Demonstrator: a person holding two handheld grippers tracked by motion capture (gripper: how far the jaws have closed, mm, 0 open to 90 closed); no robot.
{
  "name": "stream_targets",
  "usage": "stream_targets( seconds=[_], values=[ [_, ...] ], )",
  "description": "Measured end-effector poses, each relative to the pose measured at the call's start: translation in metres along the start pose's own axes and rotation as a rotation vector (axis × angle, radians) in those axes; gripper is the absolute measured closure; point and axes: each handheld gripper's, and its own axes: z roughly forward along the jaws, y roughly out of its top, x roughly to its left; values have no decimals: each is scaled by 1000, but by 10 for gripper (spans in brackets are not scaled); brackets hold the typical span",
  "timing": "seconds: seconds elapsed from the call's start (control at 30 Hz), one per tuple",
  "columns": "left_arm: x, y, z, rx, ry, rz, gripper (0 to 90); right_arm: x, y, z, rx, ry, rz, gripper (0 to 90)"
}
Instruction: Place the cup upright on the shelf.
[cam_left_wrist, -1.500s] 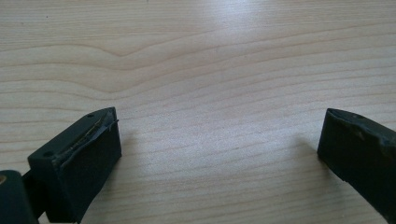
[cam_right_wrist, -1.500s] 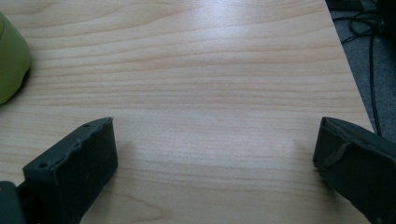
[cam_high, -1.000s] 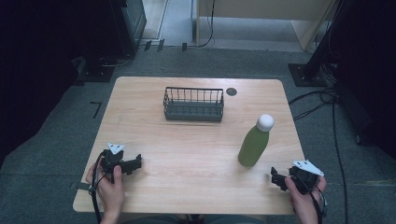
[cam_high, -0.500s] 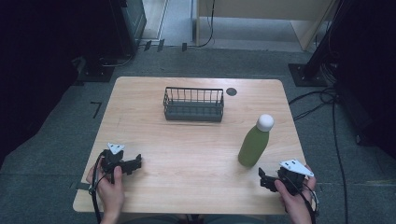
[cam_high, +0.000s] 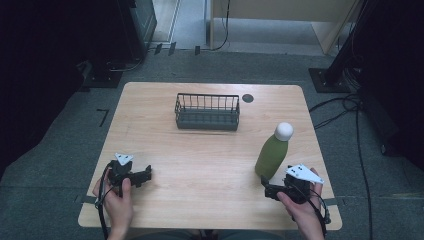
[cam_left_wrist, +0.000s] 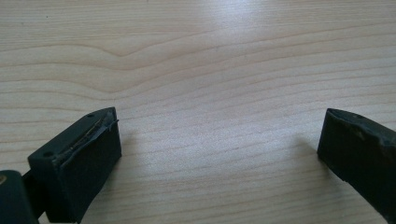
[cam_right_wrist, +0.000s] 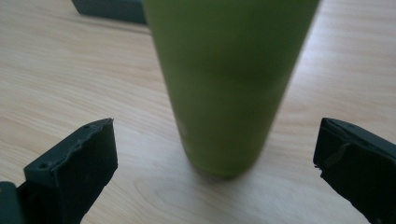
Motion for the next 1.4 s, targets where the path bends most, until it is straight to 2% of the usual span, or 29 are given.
stream_targets(
  seconds=[0.03, 0.2, 0.33, 0.43, 0.53, 0.67, 0.87, 1.03, 1.3, 1.4],
  values=[
    [0, 0, 0, 0, 0, 0, 1, 4, 4, 1, -16, 22, -5, 0],
    [0, 0, 0, 0, 0, 0, 1, 10, 12, 6, -34, 9, -12, 17],
    [0, 0, 0, 0, 0, 0, 1, 11, 19, 9, -61, -34, 12, 55],
    [0, 0, 0, 0, 0, 0, 1, 9, 24, 11, -81, -45, 33, 70],
    [0, 0, 0, 0, 0, 0, 1, 8, 29, 13, -94, -68, 40, 76],
    [0, 0, 0, 1, 0, 1, 1, 8, 35, 16, -129, -97, 46, 128],
    [0, 0, 0, 0, 0, 0, 1, 9, 42, 19, -149, -107, 53, 159],
    [0, 0, 0, 0, 0, 0, 1, 10, 46, 22, -152, -109, 29, 194],
    [0, 0, 0, 0, 0, 0, 1, 8, 48, 25, -160, -109, 35, 195],
    [0, 0, 0, 0, 0, 0, 1, 10, 47, 26, -172, -111, 10, 201]
  ],
)
